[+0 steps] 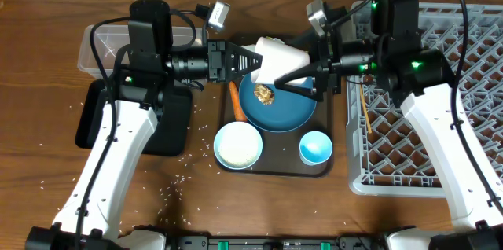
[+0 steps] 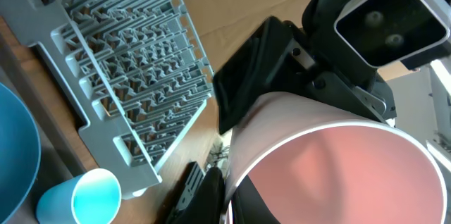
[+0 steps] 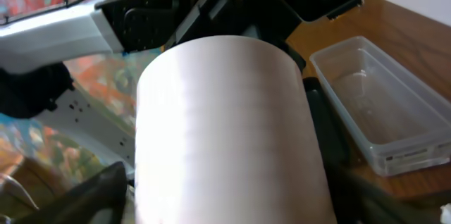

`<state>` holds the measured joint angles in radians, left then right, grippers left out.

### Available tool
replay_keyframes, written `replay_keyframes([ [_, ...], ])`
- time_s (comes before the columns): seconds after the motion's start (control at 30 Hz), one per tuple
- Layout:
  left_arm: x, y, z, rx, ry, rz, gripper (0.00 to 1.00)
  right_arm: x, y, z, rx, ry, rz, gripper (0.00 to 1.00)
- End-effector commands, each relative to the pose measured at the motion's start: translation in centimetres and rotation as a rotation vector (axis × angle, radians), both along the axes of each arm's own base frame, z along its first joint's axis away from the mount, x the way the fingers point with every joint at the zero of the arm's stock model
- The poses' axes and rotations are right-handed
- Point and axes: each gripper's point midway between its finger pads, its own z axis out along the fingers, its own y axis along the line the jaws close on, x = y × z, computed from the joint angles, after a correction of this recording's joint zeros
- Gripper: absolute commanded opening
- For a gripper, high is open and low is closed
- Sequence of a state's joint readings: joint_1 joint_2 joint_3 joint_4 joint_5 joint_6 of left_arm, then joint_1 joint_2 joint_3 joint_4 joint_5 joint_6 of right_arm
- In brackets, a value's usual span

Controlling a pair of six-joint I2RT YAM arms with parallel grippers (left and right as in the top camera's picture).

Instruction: Sort waste into correct bins and load items into the dishwasher rack

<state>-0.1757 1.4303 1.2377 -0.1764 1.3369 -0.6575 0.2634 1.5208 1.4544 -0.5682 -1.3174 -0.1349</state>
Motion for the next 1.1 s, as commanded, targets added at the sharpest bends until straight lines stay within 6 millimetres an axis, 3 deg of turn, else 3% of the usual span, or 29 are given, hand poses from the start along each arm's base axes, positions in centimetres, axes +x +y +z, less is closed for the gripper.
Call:
replay_keyframes([
  [0.0,-0.6,-0.1,1.1,-0.020,-0.013,-0.028,0.06,-1.2,0.2,1.2,0.020,0.001,0.032,0.67],
  [0.1,-0.4,-0.1,1.4,-0.024,-0.039,-0.027,0.06,-0.9,-0.2,0.9,0.008,0.020,0.012,0.68],
  [0.37,0.1,-0.1,2.4,-0.042,-0.090,-0.018,0.06,-0.5,-0.9,0.7,-0.004,0.037,-0.017,0.88],
  [0.6,0.1,-0.1,2.4,-0.041,-0.090,-0.016,0.06,-1.0,-1.0,1.3,0.002,-0.013,-0.013,0.80],
  [0.9,0.1,-0.1,2.4,-0.041,-0.090,-0.015,0.06,-1.0,-1.7,1.9,0.013,-0.038,-0.022,0.78],
  [1.07,0.3,-0.1,2.4,-0.037,-0.091,-0.005,0.06,-1.0,-1.6,2.1,0.017,-0.053,-0.021,0.63],
])
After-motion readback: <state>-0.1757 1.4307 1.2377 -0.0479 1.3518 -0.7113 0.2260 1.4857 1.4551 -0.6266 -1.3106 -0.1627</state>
